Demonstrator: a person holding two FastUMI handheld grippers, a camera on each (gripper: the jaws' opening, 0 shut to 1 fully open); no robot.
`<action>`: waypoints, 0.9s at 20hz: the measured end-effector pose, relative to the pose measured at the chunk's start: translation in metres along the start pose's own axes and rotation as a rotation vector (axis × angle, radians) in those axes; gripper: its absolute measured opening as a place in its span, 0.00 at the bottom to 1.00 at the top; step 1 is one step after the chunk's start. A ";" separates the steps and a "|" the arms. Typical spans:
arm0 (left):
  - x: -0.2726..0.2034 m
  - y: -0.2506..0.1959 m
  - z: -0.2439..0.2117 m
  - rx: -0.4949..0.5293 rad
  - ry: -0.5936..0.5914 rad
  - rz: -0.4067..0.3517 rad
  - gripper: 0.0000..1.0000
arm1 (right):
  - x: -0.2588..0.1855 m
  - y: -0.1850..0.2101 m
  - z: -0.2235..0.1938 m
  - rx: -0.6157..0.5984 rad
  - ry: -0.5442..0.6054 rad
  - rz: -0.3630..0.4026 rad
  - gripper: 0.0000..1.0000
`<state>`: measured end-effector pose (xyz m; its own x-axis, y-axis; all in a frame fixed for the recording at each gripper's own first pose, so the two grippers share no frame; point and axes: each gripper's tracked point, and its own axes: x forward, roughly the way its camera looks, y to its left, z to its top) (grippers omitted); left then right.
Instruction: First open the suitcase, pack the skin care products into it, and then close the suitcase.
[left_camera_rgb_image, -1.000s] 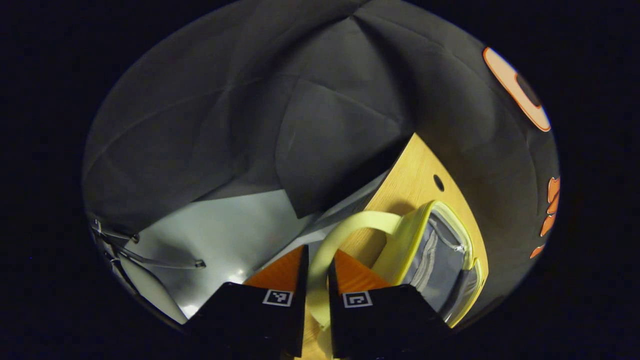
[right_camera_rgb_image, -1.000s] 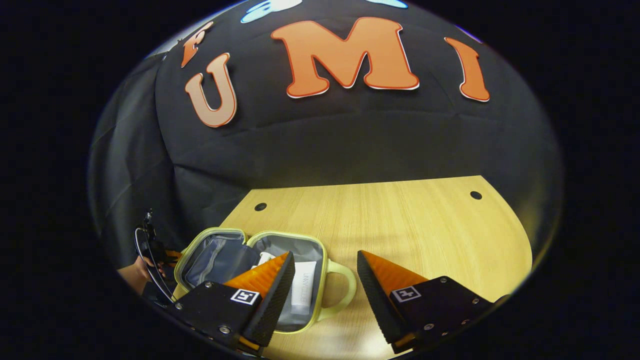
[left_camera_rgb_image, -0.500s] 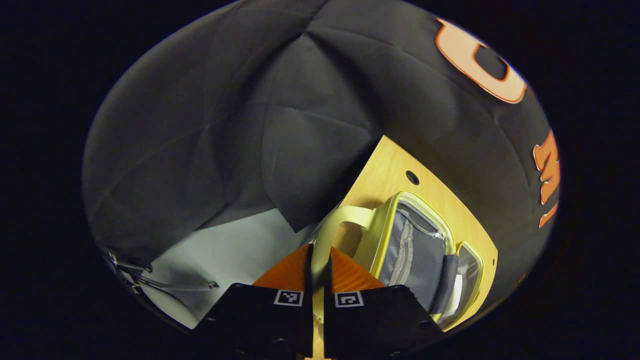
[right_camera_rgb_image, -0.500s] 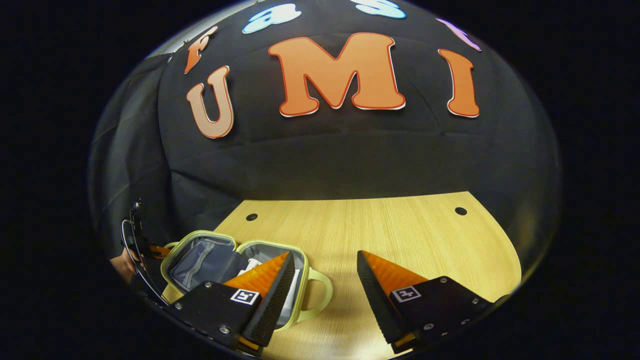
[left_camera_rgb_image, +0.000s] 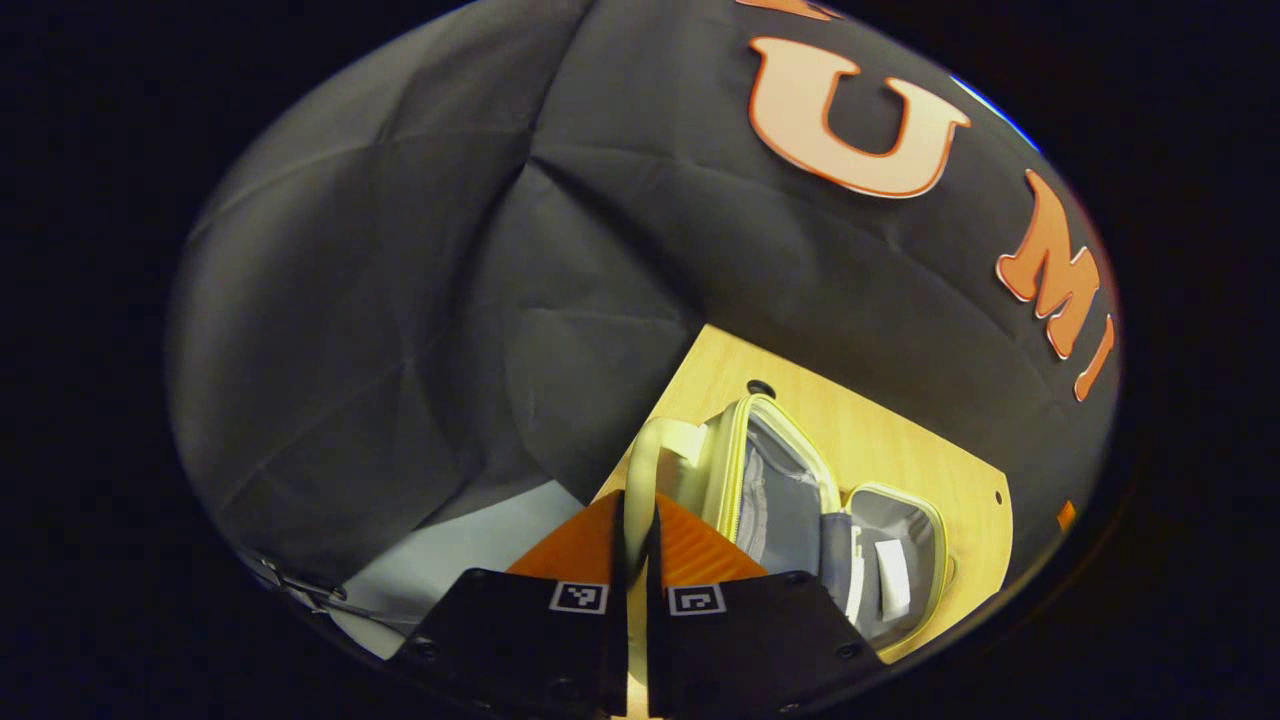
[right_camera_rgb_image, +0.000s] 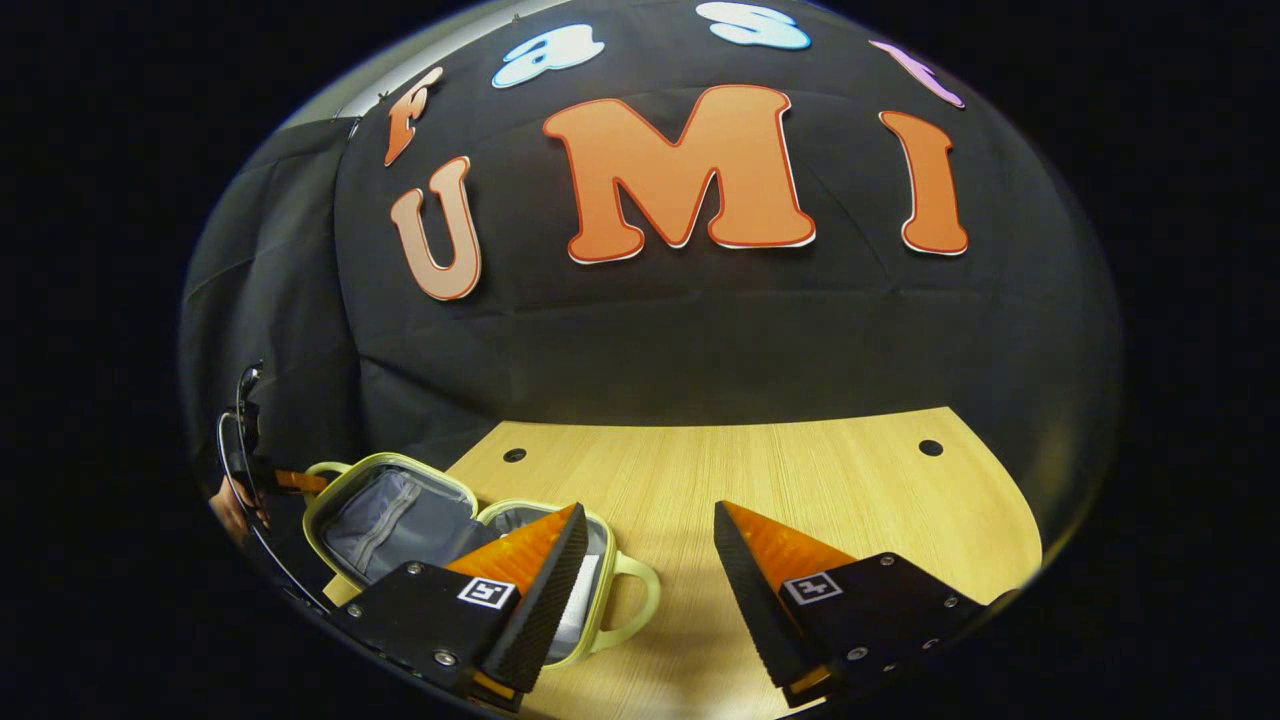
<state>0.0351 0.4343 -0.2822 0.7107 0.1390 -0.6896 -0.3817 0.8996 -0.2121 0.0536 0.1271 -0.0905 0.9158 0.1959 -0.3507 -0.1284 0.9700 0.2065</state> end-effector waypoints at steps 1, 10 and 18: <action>-0.007 -0.006 0.007 0.006 -0.021 -0.006 0.08 | 0.000 -0.002 0.003 0.002 -0.006 0.002 0.82; -0.064 -0.110 0.045 0.118 -0.117 -0.147 0.07 | -0.008 -0.024 0.000 -0.043 -0.003 0.013 0.85; -0.098 -0.218 0.042 0.204 -0.139 -0.292 0.08 | -0.014 -0.044 -0.004 -0.026 -0.007 0.022 0.85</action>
<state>0.0733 0.2422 -0.1398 0.8510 -0.0930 -0.5169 -0.0361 0.9715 -0.2342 0.0446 0.0818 -0.0982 0.9152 0.2160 -0.3403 -0.1578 0.9689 0.1906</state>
